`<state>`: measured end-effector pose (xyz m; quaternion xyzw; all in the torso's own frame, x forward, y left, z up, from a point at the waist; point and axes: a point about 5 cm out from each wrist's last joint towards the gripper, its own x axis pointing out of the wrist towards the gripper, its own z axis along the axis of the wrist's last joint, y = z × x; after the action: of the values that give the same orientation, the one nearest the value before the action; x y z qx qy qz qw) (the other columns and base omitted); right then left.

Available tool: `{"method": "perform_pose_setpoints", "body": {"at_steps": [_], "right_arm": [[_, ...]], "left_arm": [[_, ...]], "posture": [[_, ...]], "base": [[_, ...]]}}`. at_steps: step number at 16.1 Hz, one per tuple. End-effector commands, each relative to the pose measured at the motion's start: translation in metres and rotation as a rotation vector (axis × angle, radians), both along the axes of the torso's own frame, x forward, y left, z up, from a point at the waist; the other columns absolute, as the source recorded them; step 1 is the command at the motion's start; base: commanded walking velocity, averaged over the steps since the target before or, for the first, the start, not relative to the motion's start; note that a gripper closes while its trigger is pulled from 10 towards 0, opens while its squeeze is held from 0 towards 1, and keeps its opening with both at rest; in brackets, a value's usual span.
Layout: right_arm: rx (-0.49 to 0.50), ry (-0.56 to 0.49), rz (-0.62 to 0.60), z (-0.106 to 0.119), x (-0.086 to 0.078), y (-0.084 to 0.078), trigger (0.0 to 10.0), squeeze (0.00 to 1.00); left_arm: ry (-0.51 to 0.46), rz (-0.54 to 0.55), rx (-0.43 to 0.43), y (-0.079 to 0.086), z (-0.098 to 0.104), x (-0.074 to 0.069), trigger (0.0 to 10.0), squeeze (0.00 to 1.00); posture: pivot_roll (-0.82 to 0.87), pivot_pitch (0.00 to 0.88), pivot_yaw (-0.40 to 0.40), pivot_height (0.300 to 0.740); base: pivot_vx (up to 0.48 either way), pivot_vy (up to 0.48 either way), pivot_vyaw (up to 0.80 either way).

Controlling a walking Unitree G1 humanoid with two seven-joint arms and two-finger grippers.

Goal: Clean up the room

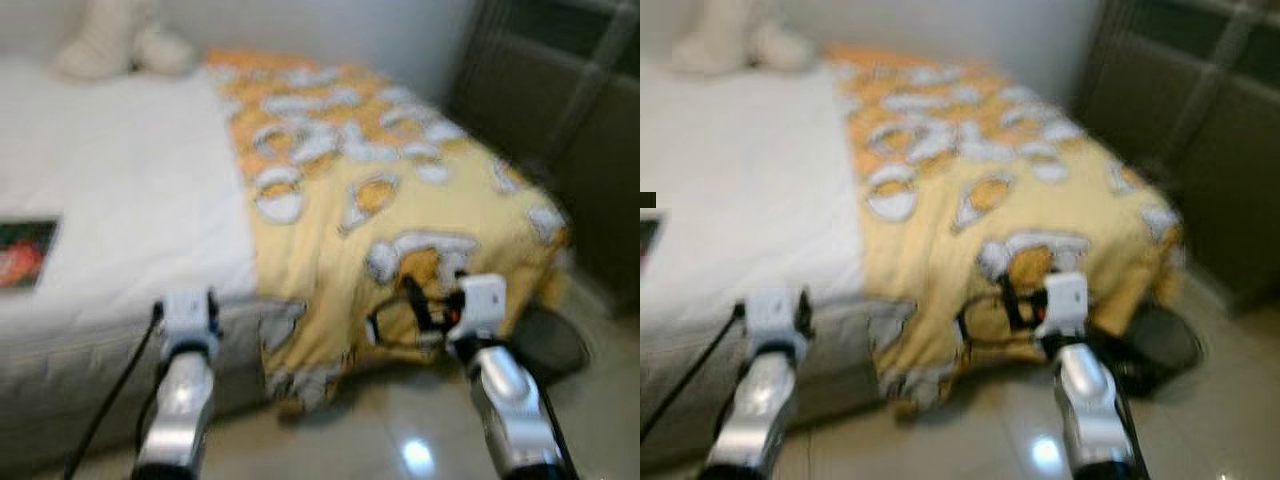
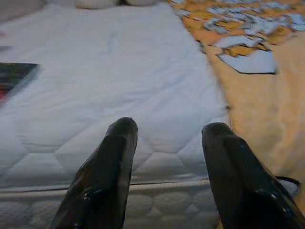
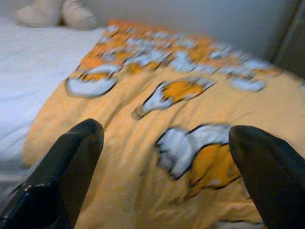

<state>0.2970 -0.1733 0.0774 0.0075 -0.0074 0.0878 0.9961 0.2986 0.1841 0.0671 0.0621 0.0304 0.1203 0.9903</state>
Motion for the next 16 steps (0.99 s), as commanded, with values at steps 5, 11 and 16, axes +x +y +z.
{"method": "perform_pose_setpoints", "body": {"at_steps": [5, 11, 16], "right_arm": [[0.021, 0.026, 0.015, -0.009, -0.003, 0.002, 10.0, 0.00], [0.021, 0.005, -0.097, -0.013, -0.023, -0.020, 10.0, 0.00], [0.036, 0.069, -0.067, -0.019, -0.016, -0.002, 10.0, 0.00]], "left_arm": [[-0.009, -0.014, 0.017, 0.005, 0.007, 0.003, 10.0, 0.00], [-0.153, -0.164, 0.087, -0.009, 0.040, -0.004, 10.0, 0.00], [-0.015, -0.139, 0.023, -0.014, 0.019, 0.002, 10.0, 0.00]], "posture": [[0.12, 0.000, -0.039, 0.740], [0.10, 0.000, -0.029, 0.740], [0.09, 0.000, -0.002, 0.740]], "base": [[0.000, 0.000, 0.48], [0.000, 0.000, 0.48], [0.000, -0.477, 0.17]]}}
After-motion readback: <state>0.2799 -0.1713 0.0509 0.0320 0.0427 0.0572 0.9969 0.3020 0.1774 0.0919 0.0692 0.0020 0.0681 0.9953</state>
